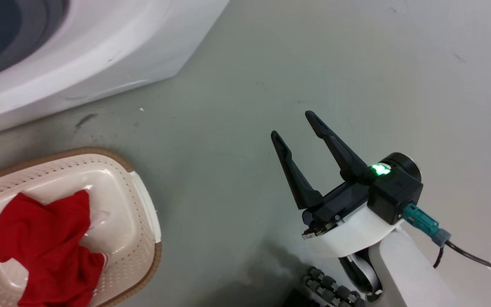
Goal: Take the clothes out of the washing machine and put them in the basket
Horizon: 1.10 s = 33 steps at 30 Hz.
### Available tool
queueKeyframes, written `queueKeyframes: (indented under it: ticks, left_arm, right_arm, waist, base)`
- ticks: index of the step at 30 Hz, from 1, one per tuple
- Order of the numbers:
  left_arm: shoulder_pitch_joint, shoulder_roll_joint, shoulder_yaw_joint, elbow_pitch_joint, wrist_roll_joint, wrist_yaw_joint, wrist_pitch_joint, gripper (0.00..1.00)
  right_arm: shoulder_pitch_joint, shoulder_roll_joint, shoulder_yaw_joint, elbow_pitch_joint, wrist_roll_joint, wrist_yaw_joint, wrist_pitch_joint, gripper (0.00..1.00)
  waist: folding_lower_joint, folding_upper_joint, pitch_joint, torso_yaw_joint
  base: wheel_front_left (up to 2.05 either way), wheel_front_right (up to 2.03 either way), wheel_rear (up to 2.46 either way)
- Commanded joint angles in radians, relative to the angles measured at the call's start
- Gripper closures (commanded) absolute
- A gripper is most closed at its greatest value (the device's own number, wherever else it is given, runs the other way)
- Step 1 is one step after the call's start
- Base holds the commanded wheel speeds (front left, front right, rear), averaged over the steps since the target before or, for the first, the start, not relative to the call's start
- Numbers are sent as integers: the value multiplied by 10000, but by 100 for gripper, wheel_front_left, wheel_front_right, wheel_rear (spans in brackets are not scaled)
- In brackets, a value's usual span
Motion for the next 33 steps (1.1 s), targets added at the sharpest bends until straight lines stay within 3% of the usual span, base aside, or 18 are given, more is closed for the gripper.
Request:
queueKeyframes:
  ticks: [1, 10, 11, 12, 13, 23, 33]
  left_arm:
    - [-345, 173, -56, -102, 95, -63, 294, 0]
    - [-851, 408, -272, -465, 109, 8, 2713, 0]
    - [-781, 377, -277, -483, 74, 29, 2992, 39]
    - [-727, 360, -266, -585, 45, 98, 3116, 63]
    - [-659, 365, -274, -730, 69, 169, 3195, 100]
    - [676, 477, -112, -2816, -88, 1164, 1941, 100]
    - [2339, -58, 279, -3775, -785, 1493, -716, 100]
  right_arm:
    - [-181, 36, 60, -90, 129, -10, -17, 0]
    - [-179, 34, 342, -365, 399, -10, -19, 0]
    - [-182, 34, 341, -374, 408, -10, -19, 0]
    - [-177, 36, 338, -386, 413, -10, -19, 0]
    - [-179, 36, 327, -400, 421, -10, -19, 0]
    - [-149, 33, 110, -379, 289, -10, -19, 0]
    - [1, 28, -267, -213, -132, -10, -20, 0]
  waist:
    - [-2, 0, 456, -380]
    - [-2, 0, 876, -697]
    - [-2, 0, 877, -706]
    - [-2, 0, 878, -710]
    - [-2, 0, 880, -713]
    - [-2, 0, 439, -542]
    - [-2, 0, -654, 16]
  base:
    - [0, 0, 0]
    - [0, 0, 0]
    - [0, 0, 0]
    - [0, 0, 0]
    - [0, 0, 0]
    - [0, 0, 0]
    - [0, 0, 0]
